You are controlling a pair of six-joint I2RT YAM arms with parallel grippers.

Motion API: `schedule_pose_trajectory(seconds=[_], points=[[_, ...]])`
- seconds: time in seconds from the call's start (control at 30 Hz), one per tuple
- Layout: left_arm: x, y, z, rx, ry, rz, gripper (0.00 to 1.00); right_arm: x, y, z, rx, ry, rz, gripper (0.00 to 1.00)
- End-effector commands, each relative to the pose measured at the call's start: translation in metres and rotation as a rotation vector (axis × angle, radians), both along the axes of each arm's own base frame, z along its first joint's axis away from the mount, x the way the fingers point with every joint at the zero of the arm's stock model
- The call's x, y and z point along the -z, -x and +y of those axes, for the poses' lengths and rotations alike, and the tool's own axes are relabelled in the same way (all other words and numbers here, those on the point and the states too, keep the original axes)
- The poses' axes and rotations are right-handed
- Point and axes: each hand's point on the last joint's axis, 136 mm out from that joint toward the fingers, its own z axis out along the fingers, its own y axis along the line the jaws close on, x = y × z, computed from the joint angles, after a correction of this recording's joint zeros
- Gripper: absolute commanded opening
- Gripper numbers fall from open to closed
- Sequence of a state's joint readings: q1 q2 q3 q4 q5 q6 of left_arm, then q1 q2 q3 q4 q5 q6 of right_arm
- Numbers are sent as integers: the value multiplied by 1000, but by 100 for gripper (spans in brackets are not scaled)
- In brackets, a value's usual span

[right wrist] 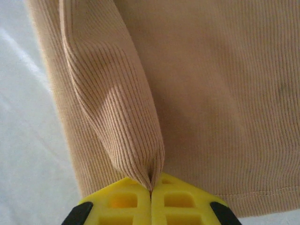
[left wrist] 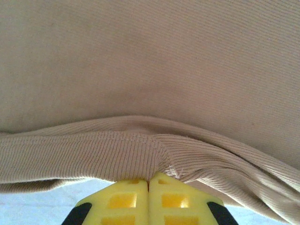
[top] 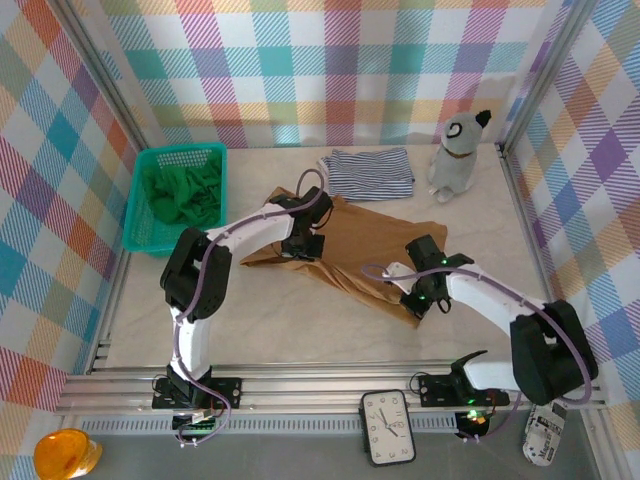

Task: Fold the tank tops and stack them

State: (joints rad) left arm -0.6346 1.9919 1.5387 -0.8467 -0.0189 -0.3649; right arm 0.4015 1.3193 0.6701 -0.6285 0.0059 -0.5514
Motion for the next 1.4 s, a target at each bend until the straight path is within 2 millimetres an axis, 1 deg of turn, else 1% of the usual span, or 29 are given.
schedule_pose_trajectory(seconds=[0.0,0.03,0.13,0.2,0.27,0.3,0.37,0.43,0.53,0.57,0.63,0.7,0.77,0.8,0.87,1.0,1.13,1.27,1.37], points=[[2,-5,-1,41,-7,29,0,1,-20,-7,67,37,-25,0],[5,-7,-4,50,-3,38,0,3,-23,-10,81,49,-20,0],[9,-10,-9,66,-5,51,1,9,-29,-19,126,96,-5,5],[8,-12,-8,66,-6,50,8,12,-31,-26,163,130,4,8],[-2,-11,-4,63,-10,41,19,14,-30,-31,184,156,12,17],[-8,-9,1,56,-15,32,25,14,-30,-33,197,165,13,19],[-21,-4,11,42,-18,16,30,15,-30,-40,211,194,5,23],[-33,6,29,13,-31,2,35,18,-29,-48,223,231,5,28],[-42,26,57,-23,-74,-11,37,20,-32,-51,233,249,9,36],[-41,33,66,-32,-96,-8,37,21,-33,-52,237,253,10,38],[-34,48,89,-47,-171,0,37,21,-35,-51,230,257,13,41],[-23,53,111,-74,-221,-5,37,22,-35,-50,227,251,15,43],[-12,52,127,-114,-239,-20,36,24,-35,-50,225,252,17,44],[-5,52,131,-120,-229,-9,36,25,-35,-50,227,253,19,44],[3,48,134,-119,-226,1,36,25,-33,-51,226,255,21,45],[14,40,151,-101,-311,22,36,26,-32,-53,226,261,19,46],[7,21,166,-118,-380,-33,36,27,-30,-52,226,255,26,46],[11,7,170,-105,-416,-35,36,26,-32,-51,229,249,27,46],[7,-5,170,-101,-435,-57,35,27,-31,-49,230,241,35,46]])
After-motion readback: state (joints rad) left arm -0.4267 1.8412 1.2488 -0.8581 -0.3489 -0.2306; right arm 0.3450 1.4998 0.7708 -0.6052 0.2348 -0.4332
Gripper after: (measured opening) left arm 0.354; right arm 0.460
